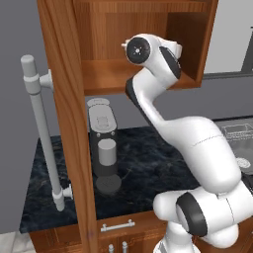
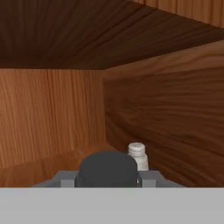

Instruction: Collect the turmeric, ketchup, and shaker from the cabinet and place them next to the stove.

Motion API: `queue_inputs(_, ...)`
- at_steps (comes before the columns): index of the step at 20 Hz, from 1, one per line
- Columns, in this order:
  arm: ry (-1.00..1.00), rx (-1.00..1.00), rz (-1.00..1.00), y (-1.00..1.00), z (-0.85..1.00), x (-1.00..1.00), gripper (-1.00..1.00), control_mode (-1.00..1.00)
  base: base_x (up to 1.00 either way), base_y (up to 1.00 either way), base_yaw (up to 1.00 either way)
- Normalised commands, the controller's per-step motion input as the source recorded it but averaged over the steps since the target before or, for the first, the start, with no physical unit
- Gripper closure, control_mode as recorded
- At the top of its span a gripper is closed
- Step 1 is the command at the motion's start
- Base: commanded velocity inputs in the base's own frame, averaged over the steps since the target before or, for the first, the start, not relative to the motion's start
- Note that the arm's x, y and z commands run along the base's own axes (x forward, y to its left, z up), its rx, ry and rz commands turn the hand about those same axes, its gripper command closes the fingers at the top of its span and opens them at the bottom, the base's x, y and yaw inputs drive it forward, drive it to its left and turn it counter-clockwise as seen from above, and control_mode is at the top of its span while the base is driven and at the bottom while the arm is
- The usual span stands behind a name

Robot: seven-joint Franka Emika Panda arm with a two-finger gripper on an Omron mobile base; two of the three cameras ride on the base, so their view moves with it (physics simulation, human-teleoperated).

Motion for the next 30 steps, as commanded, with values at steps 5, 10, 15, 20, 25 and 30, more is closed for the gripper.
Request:
queue_inputs(5,0.04,0.00,0.00,0.00,-0.01,-0.72,1.00,-1.00,0.00,0.00,0.00)
queue_inputs(10,0.00,0.00,0.00,-0.09,-0.06,-0.64,1.00,-1.00,0.00,0.00,0.00)
queue_inputs(15,-0.03,0.00,0.00,-0.18,-0.07,-0.53,1.00,-1.00,0.00,0.00,0.00)
queue_inputs(20,0.00,0.00,-0.02,-0.21,-0.11,-0.40,1.00,-1.00,0.00,0.00,0.00)
queue_inputs(25,0.00,0.01,-0.05,-0.27,-0.21,-0.35,1.00,-1.00,0.00,0.00,0.00)
queue_inputs(30,0.00,0.00,-0.01,-0.04,-0.24,-0.09,1.00,1.00,0.00,0.00,0.00)
